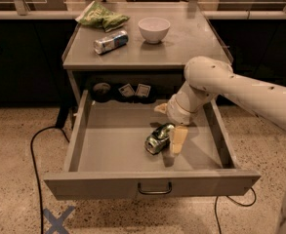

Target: Pick green can from middle drawer and place on counter

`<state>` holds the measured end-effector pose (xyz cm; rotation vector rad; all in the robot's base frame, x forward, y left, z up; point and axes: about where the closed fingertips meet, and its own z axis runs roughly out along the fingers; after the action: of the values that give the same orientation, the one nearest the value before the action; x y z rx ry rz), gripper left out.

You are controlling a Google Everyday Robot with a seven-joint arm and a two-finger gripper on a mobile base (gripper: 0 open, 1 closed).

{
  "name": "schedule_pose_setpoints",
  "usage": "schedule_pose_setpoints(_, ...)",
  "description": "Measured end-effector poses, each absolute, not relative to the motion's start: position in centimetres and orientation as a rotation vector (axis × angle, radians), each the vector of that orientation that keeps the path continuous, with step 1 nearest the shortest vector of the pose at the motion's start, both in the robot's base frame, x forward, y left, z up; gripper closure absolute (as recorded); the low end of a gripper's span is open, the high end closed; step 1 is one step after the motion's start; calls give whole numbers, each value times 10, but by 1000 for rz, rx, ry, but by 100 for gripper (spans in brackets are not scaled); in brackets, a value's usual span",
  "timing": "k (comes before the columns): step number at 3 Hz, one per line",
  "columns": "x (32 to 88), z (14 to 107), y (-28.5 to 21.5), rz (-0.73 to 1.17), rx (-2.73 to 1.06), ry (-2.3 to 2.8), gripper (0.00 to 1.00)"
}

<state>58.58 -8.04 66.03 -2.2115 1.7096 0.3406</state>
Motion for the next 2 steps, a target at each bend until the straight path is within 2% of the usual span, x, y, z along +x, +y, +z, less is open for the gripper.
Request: schedule_pose_setpoints(2,590,630,-48,443,-2280,1643,0)
